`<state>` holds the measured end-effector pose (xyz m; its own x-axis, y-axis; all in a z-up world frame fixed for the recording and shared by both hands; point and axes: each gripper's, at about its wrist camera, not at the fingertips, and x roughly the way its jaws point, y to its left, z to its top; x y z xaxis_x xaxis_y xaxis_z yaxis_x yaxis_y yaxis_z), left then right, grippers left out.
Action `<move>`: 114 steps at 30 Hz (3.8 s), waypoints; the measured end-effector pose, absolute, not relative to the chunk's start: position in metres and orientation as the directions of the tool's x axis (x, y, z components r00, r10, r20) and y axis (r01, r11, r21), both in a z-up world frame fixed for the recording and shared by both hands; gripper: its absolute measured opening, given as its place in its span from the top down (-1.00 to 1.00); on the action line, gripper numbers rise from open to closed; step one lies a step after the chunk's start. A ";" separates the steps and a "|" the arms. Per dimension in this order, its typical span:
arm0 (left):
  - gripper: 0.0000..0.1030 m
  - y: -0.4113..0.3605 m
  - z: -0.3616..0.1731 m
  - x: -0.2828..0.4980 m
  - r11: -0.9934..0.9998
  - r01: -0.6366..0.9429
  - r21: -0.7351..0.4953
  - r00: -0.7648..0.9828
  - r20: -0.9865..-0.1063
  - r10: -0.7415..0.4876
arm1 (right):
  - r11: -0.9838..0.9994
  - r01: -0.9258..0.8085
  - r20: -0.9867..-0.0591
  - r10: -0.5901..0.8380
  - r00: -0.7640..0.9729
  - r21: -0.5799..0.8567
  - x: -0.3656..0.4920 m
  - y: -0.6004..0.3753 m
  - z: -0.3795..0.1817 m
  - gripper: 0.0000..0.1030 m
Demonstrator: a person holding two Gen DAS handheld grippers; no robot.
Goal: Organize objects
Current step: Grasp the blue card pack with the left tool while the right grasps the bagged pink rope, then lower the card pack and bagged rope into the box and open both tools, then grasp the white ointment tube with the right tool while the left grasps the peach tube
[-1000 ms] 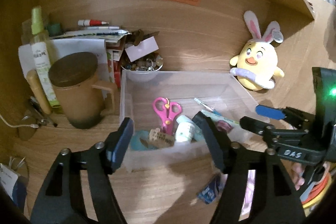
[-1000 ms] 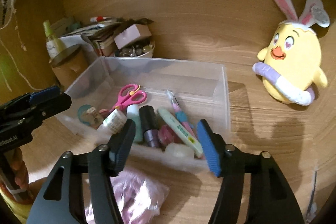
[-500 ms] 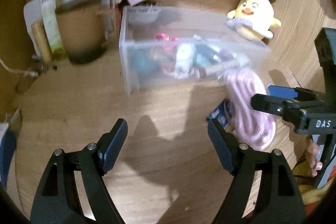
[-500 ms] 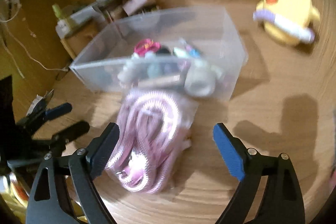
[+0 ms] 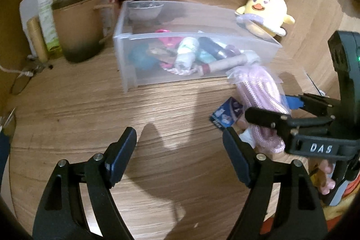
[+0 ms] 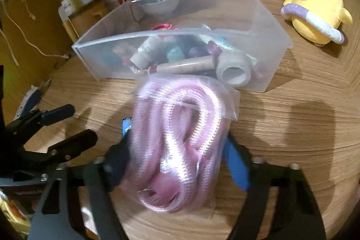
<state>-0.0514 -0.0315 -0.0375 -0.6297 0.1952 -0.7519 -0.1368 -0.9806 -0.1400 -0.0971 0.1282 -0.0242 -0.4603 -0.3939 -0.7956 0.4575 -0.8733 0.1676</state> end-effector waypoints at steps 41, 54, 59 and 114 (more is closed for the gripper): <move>0.48 0.013 -0.044 -0.099 -0.964 -0.256 -0.077 -0.580 -0.785 0.217 | -0.874 0.425 -0.653 -0.466 -0.597 0.235 -0.119 0.201 0.020 -0.12; 0.48 -0.026 0.035 -0.088 -0.973 -0.185 -0.137 -0.770 -0.595 0.231 | -0.870 0.469 -0.565 -0.467 -0.680 0.154 -0.144 0.170 0.071 -0.12; 0.48 -0.043 0.057 -0.101 -0.982 -0.133 -0.131 -0.814 -0.551 0.184 | -0.867 0.484 -0.546 -0.465 -0.697 0.120 -0.159 0.149 0.080 -0.12; -0.79 0.008 -0.058 -0.059 -0.981 -0.195 -0.024 -0.597 -0.790 0.138 | -0.836 0.515 -0.795 -0.439 -0.419 0.191 -0.091 0.130 -0.032 0.09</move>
<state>-0.0589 0.0081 -0.0580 -0.5969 0.1381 -0.7904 -0.1949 -0.9805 -0.0242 -0.0908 0.1302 -0.0321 -0.4189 -0.4394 -0.7946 0.5149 -0.8357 0.1907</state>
